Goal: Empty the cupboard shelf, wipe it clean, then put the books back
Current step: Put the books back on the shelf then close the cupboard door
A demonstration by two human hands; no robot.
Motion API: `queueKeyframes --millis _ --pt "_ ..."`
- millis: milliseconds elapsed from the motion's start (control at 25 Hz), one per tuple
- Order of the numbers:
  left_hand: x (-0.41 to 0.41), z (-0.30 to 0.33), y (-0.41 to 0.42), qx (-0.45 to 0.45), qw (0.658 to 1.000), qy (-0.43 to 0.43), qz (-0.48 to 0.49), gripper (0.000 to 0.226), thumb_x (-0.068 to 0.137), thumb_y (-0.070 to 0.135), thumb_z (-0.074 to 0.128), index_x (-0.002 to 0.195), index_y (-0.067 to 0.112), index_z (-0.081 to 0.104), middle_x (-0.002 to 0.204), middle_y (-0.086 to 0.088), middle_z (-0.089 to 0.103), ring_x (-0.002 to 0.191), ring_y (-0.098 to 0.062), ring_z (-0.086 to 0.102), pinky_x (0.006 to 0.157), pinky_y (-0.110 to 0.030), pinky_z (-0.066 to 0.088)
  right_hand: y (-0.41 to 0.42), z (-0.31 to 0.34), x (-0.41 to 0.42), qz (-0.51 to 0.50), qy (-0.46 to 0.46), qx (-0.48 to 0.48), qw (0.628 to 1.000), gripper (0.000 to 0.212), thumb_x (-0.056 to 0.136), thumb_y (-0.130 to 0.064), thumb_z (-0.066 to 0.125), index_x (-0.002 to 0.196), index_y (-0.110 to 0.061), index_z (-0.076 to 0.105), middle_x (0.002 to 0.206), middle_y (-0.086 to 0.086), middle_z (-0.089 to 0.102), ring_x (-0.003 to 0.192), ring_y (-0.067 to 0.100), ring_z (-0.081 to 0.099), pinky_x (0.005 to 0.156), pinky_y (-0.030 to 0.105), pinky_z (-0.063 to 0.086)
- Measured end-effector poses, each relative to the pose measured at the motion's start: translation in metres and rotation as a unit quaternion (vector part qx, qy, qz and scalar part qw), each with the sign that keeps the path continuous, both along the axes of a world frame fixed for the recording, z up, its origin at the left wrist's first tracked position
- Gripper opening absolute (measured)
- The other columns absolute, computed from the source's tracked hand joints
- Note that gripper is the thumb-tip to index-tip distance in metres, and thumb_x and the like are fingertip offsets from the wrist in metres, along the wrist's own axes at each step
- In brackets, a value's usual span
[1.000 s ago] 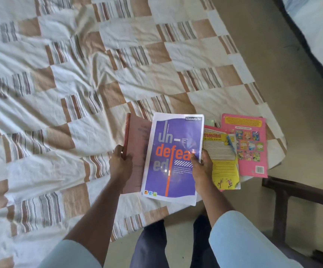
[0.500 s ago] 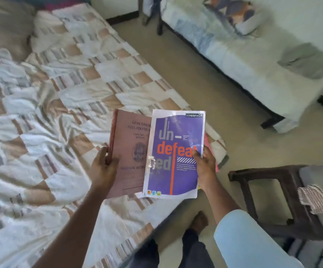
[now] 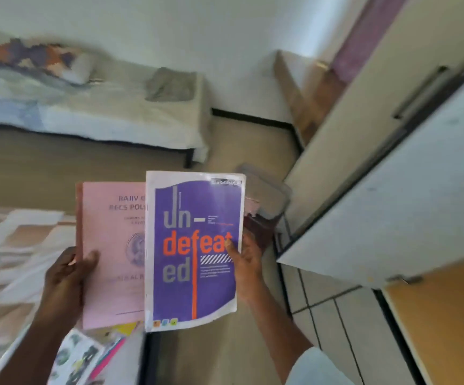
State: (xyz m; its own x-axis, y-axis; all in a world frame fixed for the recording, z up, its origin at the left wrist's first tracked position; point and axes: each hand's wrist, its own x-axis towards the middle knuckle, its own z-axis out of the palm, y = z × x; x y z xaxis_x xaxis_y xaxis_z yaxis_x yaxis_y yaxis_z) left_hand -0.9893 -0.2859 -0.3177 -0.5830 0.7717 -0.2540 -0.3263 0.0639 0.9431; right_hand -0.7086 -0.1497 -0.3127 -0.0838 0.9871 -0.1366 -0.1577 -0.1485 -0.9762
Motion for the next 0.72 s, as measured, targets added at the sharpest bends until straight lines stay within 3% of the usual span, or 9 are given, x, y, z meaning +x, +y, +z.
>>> queueKeyframes --millis 160,280,400,480,560,600,640,720 --pt "0.068 0.042 0.050 0.021 0.989 0.021 -0.144 0.019 0.100 0.005 0.051 0.096 0.015 0.066 0.083 0.001 0.077 0.068 -0.014 0.072 0.062 -0.037 0.062 -0.032 0.031 0.098 -0.107 0.018 0.029 0.994 0.029 0.093 -0.014 0.071 0.122 -0.012 0.065 0.116 0.019 0.072 0.103 0.050 0.068 0.088 0.066 0.054" --pt "0.134 0.068 0.066 0.044 0.973 0.029 -0.223 0.020 0.099 0.001 0.050 0.094 0.013 0.065 0.086 -0.001 0.077 0.071 -0.015 0.073 0.065 -0.037 0.062 -0.069 0.055 0.170 -0.173 0.041 0.063 0.982 0.027 0.094 -0.007 0.066 0.122 -0.007 0.064 0.115 0.021 0.072 0.099 0.044 0.071 0.087 0.059 0.057" --pt "0.222 0.097 0.075 0.081 0.948 0.037 -0.306 0.020 0.095 -0.001 0.055 0.102 0.012 0.069 0.095 -0.010 0.077 0.080 -0.023 0.072 0.072 -0.048 0.059 -0.102 0.085 0.256 -0.274 0.061 0.116 0.953 0.028 0.088 0.003 0.066 0.115 -0.005 0.071 0.109 0.021 0.073 0.093 0.031 0.070 0.084 0.044 0.057" --pt "0.284 0.120 0.080 0.119 0.927 0.052 -0.353 0.018 0.091 -0.007 0.058 0.102 0.003 0.068 0.088 -0.010 0.077 0.075 -0.016 0.070 0.068 -0.032 0.060 -0.117 0.107 0.315 -0.351 0.060 0.140 0.924 0.029 0.085 0.002 0.065 0.109 -0.012 0.075 0.105 0.016 0.074 0.088 0.026 0.070 0.082 0.039 0.057" --pt "0.345 0.149 0.085 0.162 0.902 0.072 -0.394 0.015 0.087 -0.013 0.061 0.088 0.001 0.066 0.055 0.005 0.064 0.049 0.003 0.054 0.049 -0.009 0.045 -0.130 0.131 0.374 -0.419 0.061 0.170 0.890 0.031 0.089 0.001 0.060 0.115 -0.011 0.072 0.111 0.018 0.073 0.090 0.028 0.070 0.083 0.041 0.058" --pt "0.371 0.164 0.090 0.179 0.887 0.086 -0.416 0.018 0.087 -0.013 0.063 0.084 0.005 0.067 0.049 0.009 0.055 0.044 0.003 0.045 0.044 -0.006 0.033 -0.133 0.145 0.400 -0.446 0.068 0.187 0.873 0.032 0.092 0.002 0.057 0.121 -0.008 0.068 0.115 0.019 0.071 0.093 0.029 0.070 0.084 0.042 0.059" --pt "0.394 0.175 0.097 0.196 0.873 0.092 -0.437 0.021 0.087 -0.010 0.064 0.082 0.009 0.068 0.051 0.008 0.055 0.045 0.003 0.045 0.044 -0.008 0.032 -0.135 0.156 0.424 -0.468 0.074 0.200 0.857 0.033 0.095 0.002 0.054 0.125 -0.007 0.065 0.118 0.017 0.071 0.094 0.028 0.071 0.084 0.042 0.059" --pt "0.436 0.195 0.112 0.218 0.858 0.092 -0.457 0.015 0.089 -0.002 0.065 0.084 0.012 0.069 0.062 -0.001 0.067 0.053 -0.004 0.057 0.049 -0.013 0.043 -0.133 0.184 0.463 -0.504 0.077 0.221 0.831 0.031 0.099 0.002 0.050 0.122 -0.012 0.066 0.113 0.008 0.075 0.091 0.021 0.074 0.079 0.037 0.062"
